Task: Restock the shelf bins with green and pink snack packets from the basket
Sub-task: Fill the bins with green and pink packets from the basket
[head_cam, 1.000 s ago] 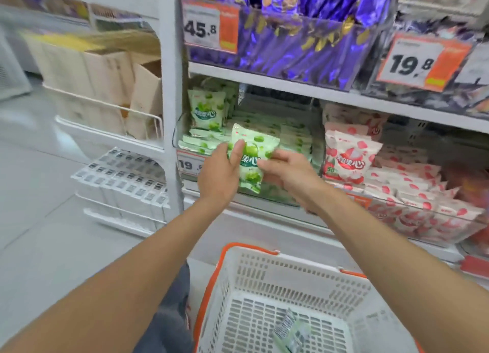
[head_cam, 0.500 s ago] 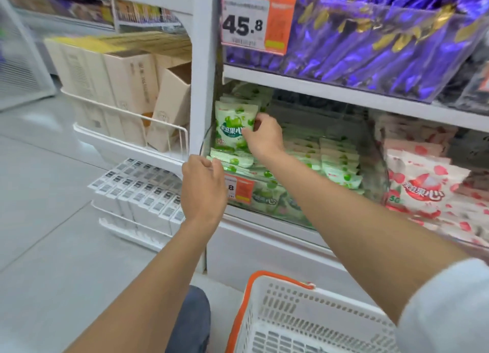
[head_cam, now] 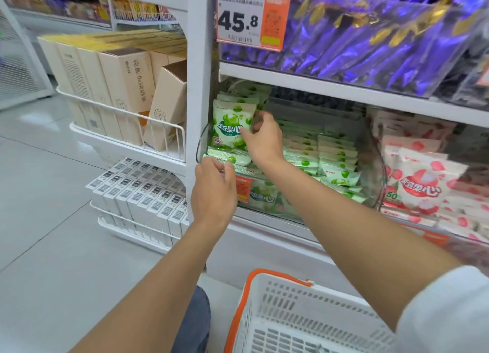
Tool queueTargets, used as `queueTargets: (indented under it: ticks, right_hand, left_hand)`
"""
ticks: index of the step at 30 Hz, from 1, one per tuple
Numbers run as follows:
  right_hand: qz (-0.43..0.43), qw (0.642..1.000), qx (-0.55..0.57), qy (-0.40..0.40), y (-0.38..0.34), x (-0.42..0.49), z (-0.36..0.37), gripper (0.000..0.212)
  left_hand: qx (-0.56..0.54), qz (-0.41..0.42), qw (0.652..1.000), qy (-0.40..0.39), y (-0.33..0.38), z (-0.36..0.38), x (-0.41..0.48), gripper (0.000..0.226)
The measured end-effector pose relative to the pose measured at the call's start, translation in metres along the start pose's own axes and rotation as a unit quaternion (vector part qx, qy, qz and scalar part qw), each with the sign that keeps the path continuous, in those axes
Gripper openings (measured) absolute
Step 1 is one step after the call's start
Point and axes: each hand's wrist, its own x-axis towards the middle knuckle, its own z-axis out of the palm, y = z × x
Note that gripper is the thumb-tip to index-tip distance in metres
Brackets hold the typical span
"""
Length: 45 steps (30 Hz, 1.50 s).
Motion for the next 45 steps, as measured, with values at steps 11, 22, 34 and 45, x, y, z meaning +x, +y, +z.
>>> queueTargets:
  ticks: [11, 22, 34, 45]
  right_hand:
    - [-0.146, 0.981, -0.127, -0.009, 0.085, -0.148, -0.111, 0.012]
    - [0.295, 0.854, -0.238, -0.356, 0.325, -0.374, -0.159, 0.038]
    - [0.174, 0.813, -0.361, -0.422, 0.418, -0.388, -0.073, 0.082]
    - [0.478, 0.831, 0.208, -0.194, 0.342, -0.308, -0.131, 0.020]
  left_hand:
    - [0.128, 0.052, 0.939, -0.315, 0.006, 0.023, -0.065, 0.024]
    - [0.350, 0.091, 0.684, -0.633, -0.045, 0.093, -0.180, 0.033]
    - [0.386, 0.063, 0.652, -0.650, -0.107, 0.128, -0.191, 0.014]
    - [0.243, 0.043, 0.767, -0.593, -0.060, 0.136, -0.190, 0.049]
